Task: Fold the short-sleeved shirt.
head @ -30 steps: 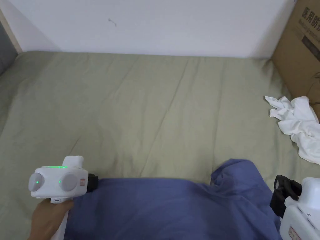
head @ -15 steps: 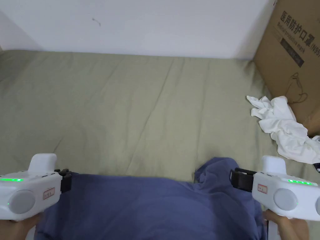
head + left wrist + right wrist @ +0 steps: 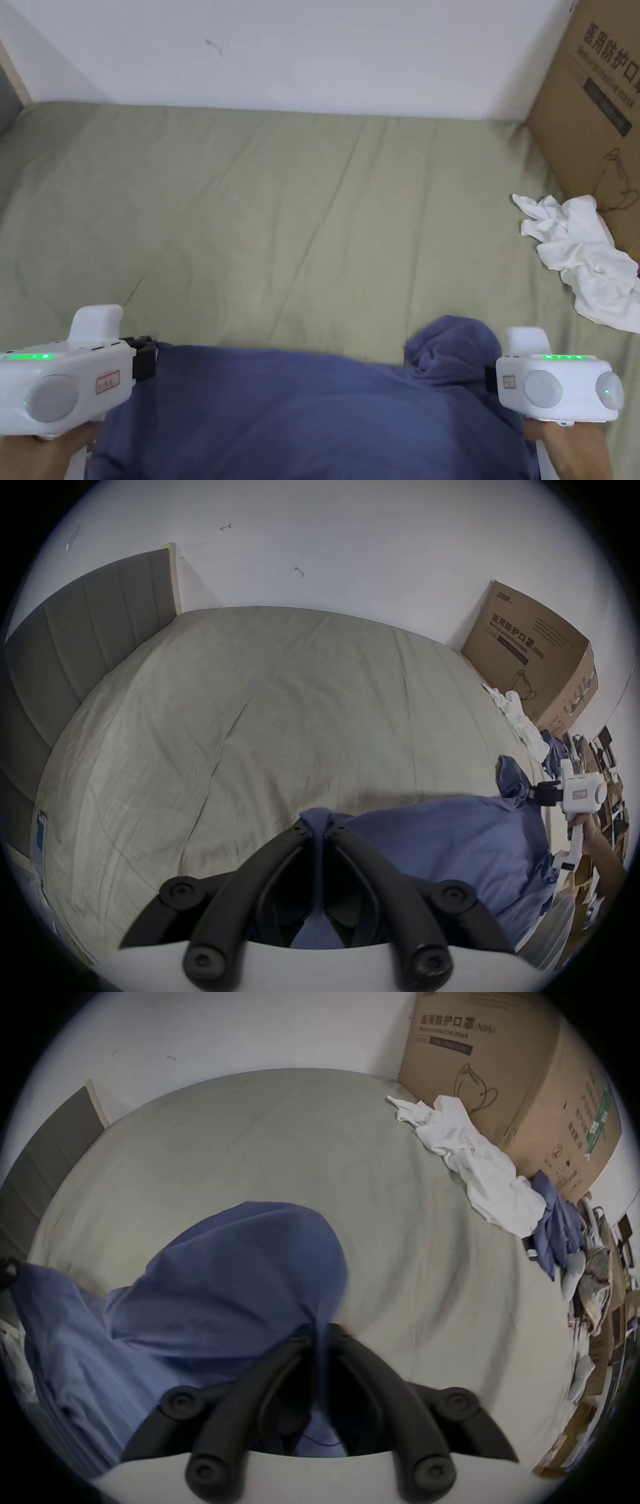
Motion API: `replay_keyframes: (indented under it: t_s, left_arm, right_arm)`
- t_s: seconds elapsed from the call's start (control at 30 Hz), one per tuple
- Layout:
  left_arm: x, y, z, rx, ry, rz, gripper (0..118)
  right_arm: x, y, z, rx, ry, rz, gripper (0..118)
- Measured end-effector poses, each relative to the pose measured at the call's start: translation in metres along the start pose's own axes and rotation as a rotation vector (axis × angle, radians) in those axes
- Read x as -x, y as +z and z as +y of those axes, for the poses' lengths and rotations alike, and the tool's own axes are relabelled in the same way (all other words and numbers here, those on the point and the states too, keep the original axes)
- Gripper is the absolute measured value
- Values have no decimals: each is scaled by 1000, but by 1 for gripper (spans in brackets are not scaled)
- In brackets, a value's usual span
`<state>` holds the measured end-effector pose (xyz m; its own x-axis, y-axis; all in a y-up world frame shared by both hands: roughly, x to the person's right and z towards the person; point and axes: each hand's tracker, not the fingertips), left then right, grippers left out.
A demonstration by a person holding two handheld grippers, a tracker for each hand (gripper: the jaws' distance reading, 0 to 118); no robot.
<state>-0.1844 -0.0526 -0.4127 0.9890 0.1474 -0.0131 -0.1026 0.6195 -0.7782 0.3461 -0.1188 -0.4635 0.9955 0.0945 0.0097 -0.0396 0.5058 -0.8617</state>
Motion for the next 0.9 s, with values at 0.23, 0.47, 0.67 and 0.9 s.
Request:
replay_keyframes:
  t_s: [0.23, 0.47, 0.67, 0.9]
  left_arm:
    - [9, 18, -10, -9, 120, -36, 8]
    - [22, 63, -28, -43, 132, -38, 8]
    - [31, 117, -57, -62, 124, -31, 8]
    - [41, 134, -116, 18, 136, -15, 8]
  right_arm:
    - [-12, 79, -19, -166, -68, 115, 4]
    - [-43, 176, -67, -350, -149, 234, 4]
    - [-51, 237, -128, -385, -191, 295, 4]
    - [-49, 244, -204, -275, -260, 301, 4]
